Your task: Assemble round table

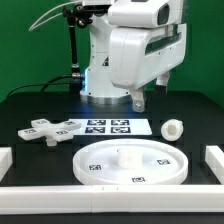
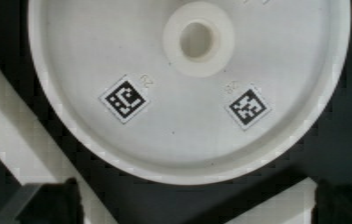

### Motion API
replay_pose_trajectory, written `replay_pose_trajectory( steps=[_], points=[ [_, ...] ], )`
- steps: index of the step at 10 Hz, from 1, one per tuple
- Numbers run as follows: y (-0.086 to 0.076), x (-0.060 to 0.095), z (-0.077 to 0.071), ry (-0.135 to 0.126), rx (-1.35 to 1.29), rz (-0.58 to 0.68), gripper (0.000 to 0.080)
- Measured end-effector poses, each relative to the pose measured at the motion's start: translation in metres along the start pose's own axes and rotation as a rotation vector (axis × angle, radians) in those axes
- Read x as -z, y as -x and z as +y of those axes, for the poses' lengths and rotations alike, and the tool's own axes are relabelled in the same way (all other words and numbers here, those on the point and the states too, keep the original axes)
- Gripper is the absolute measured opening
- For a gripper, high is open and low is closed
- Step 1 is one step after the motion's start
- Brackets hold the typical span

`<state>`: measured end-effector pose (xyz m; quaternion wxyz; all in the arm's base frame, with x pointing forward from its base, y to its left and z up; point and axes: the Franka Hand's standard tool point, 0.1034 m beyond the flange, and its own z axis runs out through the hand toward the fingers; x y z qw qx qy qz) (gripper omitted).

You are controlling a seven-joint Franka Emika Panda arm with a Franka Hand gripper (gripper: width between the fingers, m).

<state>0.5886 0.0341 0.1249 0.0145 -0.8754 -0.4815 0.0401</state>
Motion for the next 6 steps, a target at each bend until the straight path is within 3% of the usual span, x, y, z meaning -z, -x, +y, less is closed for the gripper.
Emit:
replay_pose_trajectory(
  steps=[6],
  points=[
    [-0.0007, -0.0004, 0.0019, -0.008, 0.011, -0.005, 0.0649]
  ],
)
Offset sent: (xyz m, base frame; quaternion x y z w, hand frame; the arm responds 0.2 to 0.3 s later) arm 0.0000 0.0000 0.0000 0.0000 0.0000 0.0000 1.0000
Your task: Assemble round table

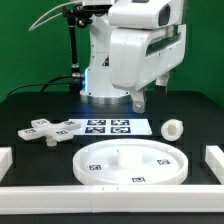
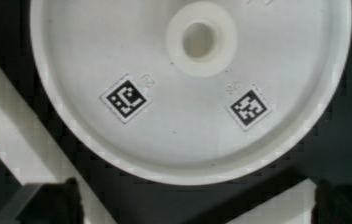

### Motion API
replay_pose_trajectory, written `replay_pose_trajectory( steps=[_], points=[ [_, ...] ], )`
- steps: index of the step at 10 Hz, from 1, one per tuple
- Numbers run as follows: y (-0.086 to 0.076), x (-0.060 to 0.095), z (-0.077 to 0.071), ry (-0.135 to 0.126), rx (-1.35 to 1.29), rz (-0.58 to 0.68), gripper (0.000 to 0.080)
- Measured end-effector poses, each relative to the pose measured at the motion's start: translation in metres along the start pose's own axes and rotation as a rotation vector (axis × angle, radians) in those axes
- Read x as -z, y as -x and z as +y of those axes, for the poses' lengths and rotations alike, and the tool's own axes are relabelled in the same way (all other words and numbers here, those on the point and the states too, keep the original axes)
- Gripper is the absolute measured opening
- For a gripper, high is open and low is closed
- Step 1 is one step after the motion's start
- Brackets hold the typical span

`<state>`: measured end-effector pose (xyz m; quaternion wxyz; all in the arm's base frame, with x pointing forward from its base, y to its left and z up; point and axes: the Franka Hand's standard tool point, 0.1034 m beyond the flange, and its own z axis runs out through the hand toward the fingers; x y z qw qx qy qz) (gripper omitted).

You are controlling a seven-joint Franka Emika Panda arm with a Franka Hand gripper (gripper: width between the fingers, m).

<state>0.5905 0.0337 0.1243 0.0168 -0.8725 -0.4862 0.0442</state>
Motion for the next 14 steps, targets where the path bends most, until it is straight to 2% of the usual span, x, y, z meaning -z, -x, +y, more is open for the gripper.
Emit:
replay_pose_trajectory(
  steps=[1, 2, 3, 5, 6, 9, 11, 14],
  points=[
    [0.001, -0.001, 0.000, 0.001, 0.000, 0.001, 0.0649],
    [0.005, -0.009, 0.009, 0.064, 0.081, 0.047, 0.0649],
    [0.015, -0.021, 0.007, 0.074, 0.086, 0.057, 0.0649],
    [0.015, -0.033, 0.005, 0.145, 0.132, 0.104, 0.0649],
    [0.016, -0.033, 0.004, 0.132, 0.130, 0.096, 0.0649],
    [0.017, -0.036, 0.005, 0.137, 0.139, 0.100, 0.0650],
    [0.031, -0.057, 0.001, 0.155, 0.161, 0.115, 0.0649],
    [0.042, -0.085, -0.006, 0.114, 0.142, 0.100, 0.0649]
  ],
)
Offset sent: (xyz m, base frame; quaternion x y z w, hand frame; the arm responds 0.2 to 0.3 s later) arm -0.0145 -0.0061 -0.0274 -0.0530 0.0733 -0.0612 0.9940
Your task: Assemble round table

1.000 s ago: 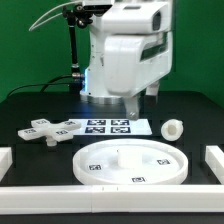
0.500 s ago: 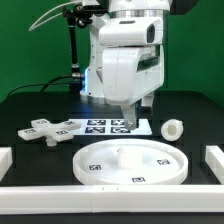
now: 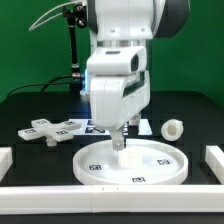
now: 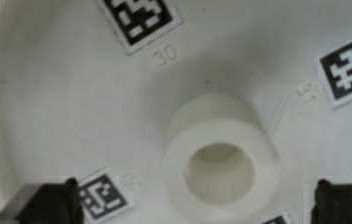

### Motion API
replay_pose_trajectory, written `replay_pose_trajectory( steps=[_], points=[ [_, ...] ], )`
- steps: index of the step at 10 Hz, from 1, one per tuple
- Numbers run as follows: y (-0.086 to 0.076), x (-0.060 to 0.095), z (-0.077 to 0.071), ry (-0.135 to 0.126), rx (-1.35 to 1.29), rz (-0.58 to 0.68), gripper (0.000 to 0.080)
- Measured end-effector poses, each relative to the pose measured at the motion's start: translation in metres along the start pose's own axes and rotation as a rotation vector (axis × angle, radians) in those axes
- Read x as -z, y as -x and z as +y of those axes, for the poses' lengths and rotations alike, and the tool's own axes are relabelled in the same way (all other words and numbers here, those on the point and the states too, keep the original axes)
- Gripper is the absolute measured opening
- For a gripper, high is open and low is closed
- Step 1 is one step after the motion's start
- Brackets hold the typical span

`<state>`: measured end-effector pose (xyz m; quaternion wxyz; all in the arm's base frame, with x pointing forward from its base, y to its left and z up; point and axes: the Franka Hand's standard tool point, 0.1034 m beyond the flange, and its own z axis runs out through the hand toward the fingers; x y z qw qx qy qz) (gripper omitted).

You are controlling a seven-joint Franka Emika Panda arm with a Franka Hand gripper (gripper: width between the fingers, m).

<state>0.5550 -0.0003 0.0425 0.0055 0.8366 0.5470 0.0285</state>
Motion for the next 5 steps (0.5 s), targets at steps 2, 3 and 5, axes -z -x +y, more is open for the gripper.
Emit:
replay_pose_trajectory(
  steps=[2, 3, 5],
  points=[
    [0.001, -0.010, -0.005, -0.017, -0.003, -0.005, 0.0649],
    [0.001, -0.014, -0.007, -0.024, -0.020, -0.006, 0.0649],
    [0.000, -0.020, -0.010, -0.033, -0.030, -0.008, 0.0649]
  ],
)
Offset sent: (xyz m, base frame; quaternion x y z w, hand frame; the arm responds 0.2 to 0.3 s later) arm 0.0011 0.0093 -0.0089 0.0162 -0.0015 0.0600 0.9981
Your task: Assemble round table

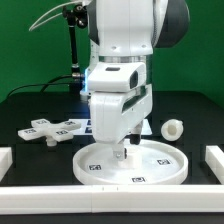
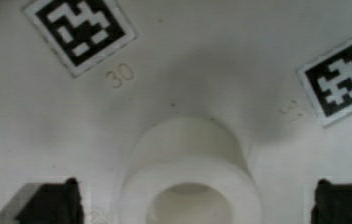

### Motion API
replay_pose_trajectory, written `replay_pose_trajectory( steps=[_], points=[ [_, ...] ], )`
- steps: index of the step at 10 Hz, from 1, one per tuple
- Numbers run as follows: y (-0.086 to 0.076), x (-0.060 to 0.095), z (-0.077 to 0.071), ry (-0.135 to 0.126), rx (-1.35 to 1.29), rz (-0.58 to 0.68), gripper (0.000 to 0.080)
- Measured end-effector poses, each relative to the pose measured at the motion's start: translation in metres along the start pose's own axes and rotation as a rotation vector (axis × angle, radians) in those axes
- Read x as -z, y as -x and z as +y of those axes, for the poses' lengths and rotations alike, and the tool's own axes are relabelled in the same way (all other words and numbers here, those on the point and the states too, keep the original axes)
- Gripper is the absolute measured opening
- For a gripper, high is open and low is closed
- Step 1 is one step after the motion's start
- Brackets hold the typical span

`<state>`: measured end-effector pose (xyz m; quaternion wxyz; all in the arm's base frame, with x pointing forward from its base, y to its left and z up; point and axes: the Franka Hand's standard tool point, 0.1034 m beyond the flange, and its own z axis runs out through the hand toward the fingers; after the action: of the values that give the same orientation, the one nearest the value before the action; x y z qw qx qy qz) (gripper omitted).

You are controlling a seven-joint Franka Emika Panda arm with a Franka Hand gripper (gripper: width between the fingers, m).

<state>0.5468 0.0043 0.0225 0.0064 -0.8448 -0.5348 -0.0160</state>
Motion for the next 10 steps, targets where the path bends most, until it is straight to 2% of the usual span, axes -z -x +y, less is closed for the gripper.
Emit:
replay_pose_trajectory(
  steps=[3, 5, 10],
  points=[
    [0.0000, -0.0050, -0.0006, -0.006, 0.000, -0.002, 0.0649],
    [-0.0003, -0.0048, -0.0006, -0.006, 0.001, -0.002, 0.0400],
    [-0.0002, -0.0047, -0.0005, -0.006, 0.001, -0.001, 0.0404]
  ],
)
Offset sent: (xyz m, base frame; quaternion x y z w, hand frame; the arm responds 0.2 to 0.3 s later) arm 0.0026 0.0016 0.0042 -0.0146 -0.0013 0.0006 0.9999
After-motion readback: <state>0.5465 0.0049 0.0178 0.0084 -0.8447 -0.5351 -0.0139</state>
